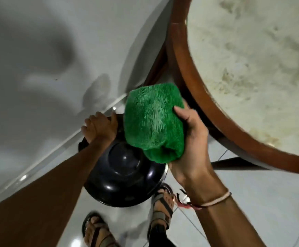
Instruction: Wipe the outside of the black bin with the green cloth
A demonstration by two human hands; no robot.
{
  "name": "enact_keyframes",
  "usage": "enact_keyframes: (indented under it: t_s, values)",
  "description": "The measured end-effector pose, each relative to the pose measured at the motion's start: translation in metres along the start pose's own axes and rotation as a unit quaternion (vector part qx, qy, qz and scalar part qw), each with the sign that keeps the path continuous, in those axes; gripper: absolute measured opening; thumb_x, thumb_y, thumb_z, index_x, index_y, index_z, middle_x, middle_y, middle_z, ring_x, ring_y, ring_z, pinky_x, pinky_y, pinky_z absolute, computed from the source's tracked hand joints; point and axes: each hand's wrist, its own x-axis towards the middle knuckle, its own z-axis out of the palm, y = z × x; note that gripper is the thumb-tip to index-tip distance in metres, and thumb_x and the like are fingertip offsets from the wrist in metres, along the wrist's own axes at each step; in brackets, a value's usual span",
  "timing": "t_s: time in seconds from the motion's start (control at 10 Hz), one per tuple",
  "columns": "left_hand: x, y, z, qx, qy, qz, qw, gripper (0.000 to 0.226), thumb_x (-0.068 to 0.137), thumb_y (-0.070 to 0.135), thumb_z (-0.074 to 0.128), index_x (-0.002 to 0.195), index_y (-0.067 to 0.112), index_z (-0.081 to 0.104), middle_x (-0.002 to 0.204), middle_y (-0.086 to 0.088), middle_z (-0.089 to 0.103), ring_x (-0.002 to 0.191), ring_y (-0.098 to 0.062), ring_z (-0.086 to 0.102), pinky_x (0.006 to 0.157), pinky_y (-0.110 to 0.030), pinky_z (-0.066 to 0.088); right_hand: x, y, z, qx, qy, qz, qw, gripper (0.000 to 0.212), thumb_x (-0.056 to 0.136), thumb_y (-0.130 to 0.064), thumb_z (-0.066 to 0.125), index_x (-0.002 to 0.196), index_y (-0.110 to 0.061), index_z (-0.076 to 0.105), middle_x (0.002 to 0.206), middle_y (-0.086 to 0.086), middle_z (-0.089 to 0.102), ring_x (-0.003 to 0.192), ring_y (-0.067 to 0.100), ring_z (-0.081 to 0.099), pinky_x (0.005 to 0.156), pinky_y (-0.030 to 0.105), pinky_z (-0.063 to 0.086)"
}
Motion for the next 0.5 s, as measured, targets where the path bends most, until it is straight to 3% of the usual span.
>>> enact_keyframes:
  t_s: [0.1, 0.2, 0.3, 0.4, 0.5]
  values:
    - [0.009, 0.0, -0.006, -0.002, 0.012, 0.021, 1.0, 0.066, 0.113, 0.048, 0.035, 0.144, -0.008, 0.05, 0.149, -0.033, 0.053, 0.142, -0.049, 0.048, 0.116, -0.057, 0.039, -0.003, -0.048, -0.001, -0.378, 0.043, -0.303, 0.874, 0.026, 0.096, -0.015, 0.046, 0.115, -0.021, 0.063, 0.1, -0.012, 0.068, 0.094, 0.009, 0.065, 0.079, 0.037, 0.059]
    - [0.002, 0.002, -0.031, 0.006, 0.055, 0.096, 0.994, 0.06, 0.113, 0.046, 0.04, 0.14, -0.006, 0.055, 0.143, -0.032, 0.056, 0.135, -0.048, 0.053, 0.111, -0.057, 0.043, 0.011, -0.093, -0.023, -0.592, 0.169, -0.472, 0.631, 0.037, 0.095, -0.011, 0.051, 0.129, 0.001, 0.06, 0.123, 0.021, 0.061, 0.112, 0.027, 0.058, 0.089, 0.018, 0.045]
    - [-0.016, 0.014, -0.076, -0.004, 0.115, 0.186, 0.976, 0.05, 0.112, 0.043, 0.048, 0.138, 0.001, 0.06, 0.138, -0.027, 0.062, 0.13, -0.047, 0.059, 0.11, -0.056, 0.043, 0.031, -0.118, -0.042, -0.72, 0.236, -0.38, 0.531, 0.048, 0.095, -0.025, 0.05, 0.14, -0.01, 0.054, 0.149, 0.026, 0.049, 0.134, 0.043, 0.05, 0.103, 0.047, 0.048]
    - [-0.04, 0.036, -0.147, 0.011, 0.184, 0.291, 0.939, 0.055, 0.109, 0.046, 0.044, 0.136, 0.003, 0.065, 0.13, -0.023, 0.068, 0.119, -0.045, 0.067, 0.103, -0.054, 0.05, 0.047, -0.136, -0.042, -0.852, 0.165, -0.192, 0.459, 0.056, 0.102, -0.043, 0.043, 0.155, -0.022, 0.038, 0.169, 0.02, 0.028, 0.157, 0.041, 0.027, 0.123, 0.069, 0.024]
    - [-0.073, 0.059, -0.217, 0.043, 0.281, 0.379, 0.881, 0.06, 0.105, 0.048, 0.045, 0.133, 0.002, 0.072, 0.129, -0.025, 0.073, 0.112, -0.044, 0.074, 0.096, -0.052, 0.058, 0.04, -0.148, -0.029, -0.884, 0.104, -0.148, 0.432, 0.069, 0.104, -0.06, 0.03, 0.164, -0.029, 0.016, 0.175, 0.019, 0.01, 0.164, 0.037, 0.009, 0.125, 0.075, 0.007]
